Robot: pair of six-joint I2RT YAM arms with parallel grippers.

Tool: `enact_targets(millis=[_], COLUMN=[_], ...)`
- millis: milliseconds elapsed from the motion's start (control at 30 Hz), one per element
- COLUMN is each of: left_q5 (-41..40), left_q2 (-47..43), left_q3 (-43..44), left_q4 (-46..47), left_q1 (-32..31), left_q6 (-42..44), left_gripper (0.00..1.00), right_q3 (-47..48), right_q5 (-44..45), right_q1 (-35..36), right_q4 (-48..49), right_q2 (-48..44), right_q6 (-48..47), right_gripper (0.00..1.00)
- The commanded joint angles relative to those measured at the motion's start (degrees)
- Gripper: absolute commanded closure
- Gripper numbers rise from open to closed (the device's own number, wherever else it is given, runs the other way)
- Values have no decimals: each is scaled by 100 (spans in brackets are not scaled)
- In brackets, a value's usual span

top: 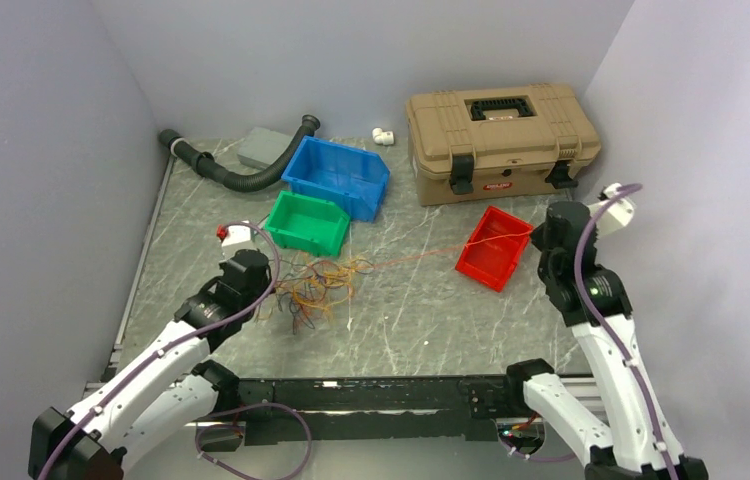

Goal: Untangle the cables

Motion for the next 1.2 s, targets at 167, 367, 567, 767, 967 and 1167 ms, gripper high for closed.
enact_targets(millis=[167, 367, 567, 767, 967, 1167], left_q5=[-59, 1365, 1917, 1805, 1709, 1775], left_q2=[-266, -391, -395, -257, -315, -316], left_q3=[-191, -399, -517, -400, -402, -443], left_q4=[28, 1032, 1435, 1334, 1285, 1390], left_q1=[75, 77, 81, 73, 73, 77], left_q6=[-148, 689, 774, 844, 890, 881], left_gripper=[100, 100, 100, 100, 100, 100], right_q3=[420, 9, -673, -444, -361, -244], right_q5=[-173, -3916, -4535, -4586, -5100, -5215], right_q1=[-52, -34, 1177, 2677, 3098, 3126], right_q4=[359, 1003, 1543, 2114, 3072, 3934], right_q2=[-128, 267, 757, 2261, 3356, 4183], right_q6=[-353, -1956, -2231, -2726, -2992, -2427], right_gripper=[100, 64, 30, 24, 26, 37])
